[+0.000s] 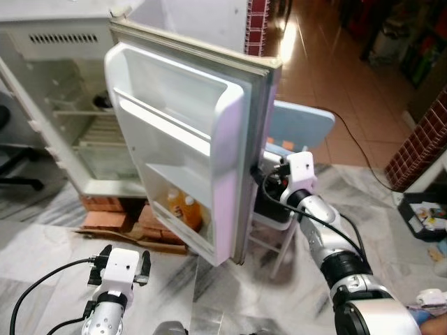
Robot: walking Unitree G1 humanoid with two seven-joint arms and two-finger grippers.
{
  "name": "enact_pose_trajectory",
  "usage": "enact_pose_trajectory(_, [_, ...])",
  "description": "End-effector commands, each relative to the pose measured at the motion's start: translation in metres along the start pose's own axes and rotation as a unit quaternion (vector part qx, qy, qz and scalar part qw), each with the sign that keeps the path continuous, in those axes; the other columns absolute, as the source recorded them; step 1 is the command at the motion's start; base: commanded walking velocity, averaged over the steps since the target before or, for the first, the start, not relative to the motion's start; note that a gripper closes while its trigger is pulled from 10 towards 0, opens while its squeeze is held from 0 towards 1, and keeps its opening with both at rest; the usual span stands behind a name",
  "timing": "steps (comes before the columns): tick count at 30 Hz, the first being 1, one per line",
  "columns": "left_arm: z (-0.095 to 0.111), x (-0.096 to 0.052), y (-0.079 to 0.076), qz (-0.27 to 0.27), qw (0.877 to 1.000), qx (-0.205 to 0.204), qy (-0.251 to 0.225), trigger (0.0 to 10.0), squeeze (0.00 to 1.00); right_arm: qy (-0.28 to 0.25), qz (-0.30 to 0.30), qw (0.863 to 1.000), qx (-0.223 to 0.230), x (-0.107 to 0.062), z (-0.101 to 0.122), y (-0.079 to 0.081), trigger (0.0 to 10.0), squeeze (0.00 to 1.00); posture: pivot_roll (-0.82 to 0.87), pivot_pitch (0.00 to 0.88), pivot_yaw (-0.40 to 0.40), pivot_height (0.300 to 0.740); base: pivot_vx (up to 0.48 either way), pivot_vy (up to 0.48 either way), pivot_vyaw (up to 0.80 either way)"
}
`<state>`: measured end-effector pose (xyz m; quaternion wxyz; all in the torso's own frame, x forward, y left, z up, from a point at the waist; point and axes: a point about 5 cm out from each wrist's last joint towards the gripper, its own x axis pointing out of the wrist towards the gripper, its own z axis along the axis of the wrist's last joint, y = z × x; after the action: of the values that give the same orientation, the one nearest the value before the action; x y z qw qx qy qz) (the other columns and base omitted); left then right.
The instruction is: Restocking fridge
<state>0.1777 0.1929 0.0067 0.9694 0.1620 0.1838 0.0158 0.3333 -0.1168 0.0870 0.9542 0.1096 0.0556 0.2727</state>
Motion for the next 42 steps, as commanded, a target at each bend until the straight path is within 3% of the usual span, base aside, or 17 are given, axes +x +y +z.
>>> enact_pose_trajectory(1, [0.002,-0.001,0.000,0.002,1.000,-0.001,-0.002,10.0,0.00,-0.113,0.152,0.982,0.023,0.017,0.051,0.041,10.0,0.00,0.10,0.000,0.002,0.740,0.000,0.000,0.00])
enact_pose_trajectory(3, [-0.001,-0.003,0.001,0.005,1.000,-0.005,0.000,10.0,0.00,-0.124,0.228,0.964,0.063,0.006,0.057,0.054,10.0,0.00,0.11,0.000,-0.002,0.740,0.000,0.000,0.00])
enact_pose_trajectory(4, [-0.004,-0.006,0.002,0.009,1.000,-0.006,0.002,10.0,0.00,-0.125,0.288,0.945,0.095,-0.005,0.060,0.064,10.0,0.00,0.11,0.000,-0.002,0.740,0.000,0.000,0.00])
enact_pose_trajectory(5, [-0.004,-0.006,0.002,0.009,1.000,-0.006,0.002,10.0,0.00,-0.125,0.288,0.945,0.095,-0.005,0.060,0.064,10.0,0.00,0.11,0.000,-0.002,0.740,0.000,0.000,0.00])
enact_pose_trajectory(6, [-0.007,-0.010,0.005,0.018,1.000,-0.012,0.005,10.0,0.00,-0.121,0.335,0.925,0.130,-0.016,0.064,0.071,10.0,0.00,0.11,0.000,-0.004,0.740,0.000,0.000,0.00])
enact_pose_trajectory(8, [-0.011,-0.015,0.009,0.035,0.999,-0.020,0.010,10.0,0.00,-0.095,0.377,0.911,0.139,-0.029,0.060,0.074,10.0,0.00,0.11,0.000,-0.004,0.740,0.000,0.000,0.00])
enact_pose_trajectory(9, [-0.012,-0.016,0.010,0.039,0.999,-0.022,0.011,10.0,0.00,-0.088,0.381,0.910,0.137,-0.031,0.058,0.073,10.0,0.00,0.11,0.000,-0.004,0.740,0.000,0.000,0.00])
enact_pose_trajectory(11, [-0.021,-0.026,0.017,0.064,0.997,-0.029,0.022,10.0,0.00,-0.020,0.368,0.926,0.078,-0.035,0.029,0.063,10.0,0.00,0.13,0.000,-0.010,0.740,0.000,0.000,0.00])
enact_pose_trajectory(17, [-0.028,-0.038,0.022,0.097,0.995,-0.025,0.019,10.0,0.00,0.089,0.416,0.905,0.015,-0.059,-0.005,0.057,10.0,0.00,0.13,0.000,-0.010,0.740,0.000,0.000,0.00])
enact_pose_trajectory(19, [-0.027,-0.039,0.023,0.105,0.994,-0.021,0.010,10.0,0.00,0.115,0.408,0.906,-0.009,-0.061,-0.012,0.054,10.0,0.00,0.13,0.000,-0.010,0.740,0.000,0.000,0.00])
enact_pose_trajectory(22, [-0.025,-0.040,0.026,0.107,0.994,0.002,-0.006,10.0,0.00,0.138,0.367,0.919,-0.031,-0.057,-0.019,0.048,10.0,0.00,0.15,0.000,-0.022,0.740,0.000,0.000,0.00])
enact_pose_trajectory(23, [-0.024,-0.039,0.027,0.108,0.994,0.011,-0.015,10.0,0.00,0.128,0.326,0.935,-0.052,-0.051,-0.020,0.044,10.0,0.00,0.15,0.000,-0.022,0.740,0.000,0.000,0.00])
enact_pose_trajectory(27, [-0.022,-0.031,0.029,0.106,0.994,0.005,-0.033,10.0,0.00,0.097,0.217,0.968,-0.083,-0.035,-0.020,0.030,10.0,0.00,0.14,0.000,-0.021,0.740,0.000,0.000,0.00])
enact_pose_trajectory(31, [-0.016,-0.021,0.031,0.101,0.994,0.004,-0.045,10.0,0.00,0.063,0.138,0.984,-0.095,-0.029,-0.014,0.022,10.0,0.00,0.13,0.000,-0.018,0.740,0.000,0.000,0.00])
enact_pose_trajectory(32, [-0.011,-0.012,0.033,0.097,0.994,0.006,-0.050,10.0,0.00,0.035,0.083,0.992,-0.088,-0.029,-0.010,0.015,10.0,0.00,0.13,0.000,-0.017,0.740,0.000,0.000,0.00])
enact_pose_trajectory(36, [-0.001,-0.002,0.034,0.094,0.994,0.007,-0.062,10.0,0.00,0.015,0.035,0.996,-0.078,-0.033,-0.012,0.011,10.0,0.00,0.12,0.000,-0.016,0.740,0.000,0.066,0.00])
enact_pose_trajectory(42, [0.003,0.000,0.035,0.094,0.993,0.001,-0.069,10.0,0.00,-0.003,-0.036,0.995,-0.092,-0.036,-0.017,0.007,10.0,0.00,0.10,0.000,-0.012,0.740,0.000,0.159,0.00])
